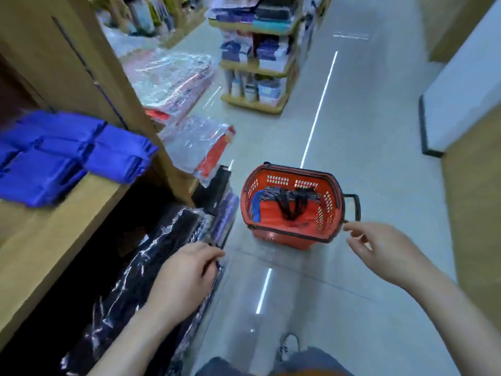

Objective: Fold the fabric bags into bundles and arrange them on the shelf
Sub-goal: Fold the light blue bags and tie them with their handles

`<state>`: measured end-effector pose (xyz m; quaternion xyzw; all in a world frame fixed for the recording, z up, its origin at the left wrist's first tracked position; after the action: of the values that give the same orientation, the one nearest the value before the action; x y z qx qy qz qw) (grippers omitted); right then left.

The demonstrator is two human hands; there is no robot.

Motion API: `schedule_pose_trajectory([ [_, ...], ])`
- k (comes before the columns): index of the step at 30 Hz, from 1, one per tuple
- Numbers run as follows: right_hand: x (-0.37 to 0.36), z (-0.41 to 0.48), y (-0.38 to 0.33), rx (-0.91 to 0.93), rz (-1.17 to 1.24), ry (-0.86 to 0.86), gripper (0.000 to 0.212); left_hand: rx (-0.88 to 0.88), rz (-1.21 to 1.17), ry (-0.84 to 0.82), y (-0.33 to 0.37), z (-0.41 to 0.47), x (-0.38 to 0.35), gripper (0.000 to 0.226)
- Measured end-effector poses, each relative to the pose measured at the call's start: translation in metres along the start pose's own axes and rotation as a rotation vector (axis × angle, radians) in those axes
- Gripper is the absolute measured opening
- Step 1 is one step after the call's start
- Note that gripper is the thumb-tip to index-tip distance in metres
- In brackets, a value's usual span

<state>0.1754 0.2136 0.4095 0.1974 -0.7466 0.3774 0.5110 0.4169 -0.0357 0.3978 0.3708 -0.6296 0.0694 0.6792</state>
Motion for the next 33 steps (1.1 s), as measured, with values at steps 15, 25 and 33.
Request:
schedule_pose_trajectory([
  [15, -0.058, 0.166, 0.16, -0.45, 0.622, 0.268, 0.021, 0.307, -0.201, -0.221, 0.043, 0.273, -0.168, 0.02],
  [25, -0.179, 0.375, 0.259, -0.357, 0.393, -0.008, 0.042, 0.365, -0.027, -0.443, -0.003, 0.454, -0.353, 0.029],
  [33, -0.354, 0.512, 0.311, -0.083, 0.181, -0.284, 0.073, 0.263, 0.118, -0.534, -0.077, 0.533, -0.527, 0.057],
])
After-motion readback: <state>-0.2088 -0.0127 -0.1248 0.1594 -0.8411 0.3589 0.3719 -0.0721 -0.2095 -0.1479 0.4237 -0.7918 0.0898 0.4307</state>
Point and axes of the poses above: each hand's wrist, its own z-axis towards the middle knuckle, its own x-axis out of the back of the hand, y = z × x, the point moved 3 cm from there along z, towards the middle knuckle, and after that the axes turned 9 degrees about x, right-handed, at the moved point
